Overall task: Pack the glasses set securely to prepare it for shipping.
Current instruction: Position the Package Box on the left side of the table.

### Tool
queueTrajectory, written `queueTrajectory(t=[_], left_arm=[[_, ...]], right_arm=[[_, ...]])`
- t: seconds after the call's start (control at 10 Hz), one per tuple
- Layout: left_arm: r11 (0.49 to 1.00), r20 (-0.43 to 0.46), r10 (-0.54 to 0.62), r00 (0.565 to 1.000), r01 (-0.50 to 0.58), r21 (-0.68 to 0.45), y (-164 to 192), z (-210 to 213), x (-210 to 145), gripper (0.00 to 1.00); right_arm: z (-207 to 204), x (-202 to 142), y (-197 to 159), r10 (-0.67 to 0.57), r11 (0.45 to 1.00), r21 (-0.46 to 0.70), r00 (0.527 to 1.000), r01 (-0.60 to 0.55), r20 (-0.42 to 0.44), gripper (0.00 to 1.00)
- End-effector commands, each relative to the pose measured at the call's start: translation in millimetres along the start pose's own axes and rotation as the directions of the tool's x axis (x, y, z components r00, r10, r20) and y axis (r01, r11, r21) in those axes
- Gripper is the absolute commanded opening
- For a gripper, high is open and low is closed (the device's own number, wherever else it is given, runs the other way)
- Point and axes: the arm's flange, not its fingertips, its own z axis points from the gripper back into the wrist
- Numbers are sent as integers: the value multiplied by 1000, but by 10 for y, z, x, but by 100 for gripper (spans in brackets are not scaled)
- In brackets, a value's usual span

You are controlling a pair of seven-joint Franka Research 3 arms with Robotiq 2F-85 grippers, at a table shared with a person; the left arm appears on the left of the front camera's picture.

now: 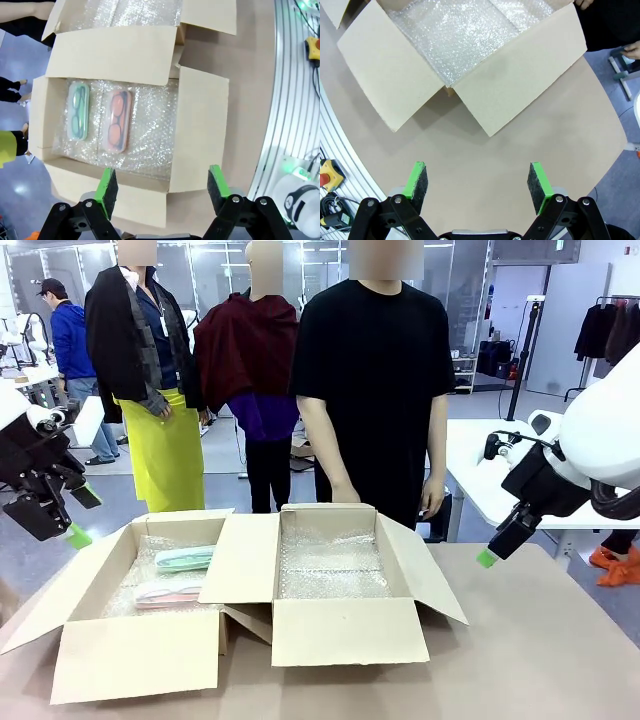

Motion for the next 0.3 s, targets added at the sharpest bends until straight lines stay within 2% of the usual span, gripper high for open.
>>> queueTrajectory(t=[0.0,0.2], left_arm=[[1000,-14,15,1000,-15,25,-18,22,18,91],[1000,-14,15,1000,-15,25,-18,22,18,91]], right_arm=[[7,35,18,-24,1000,-6,1000,24,-14,100],[7,35,18,-24,1000,-6,1000,24,-14,100]])
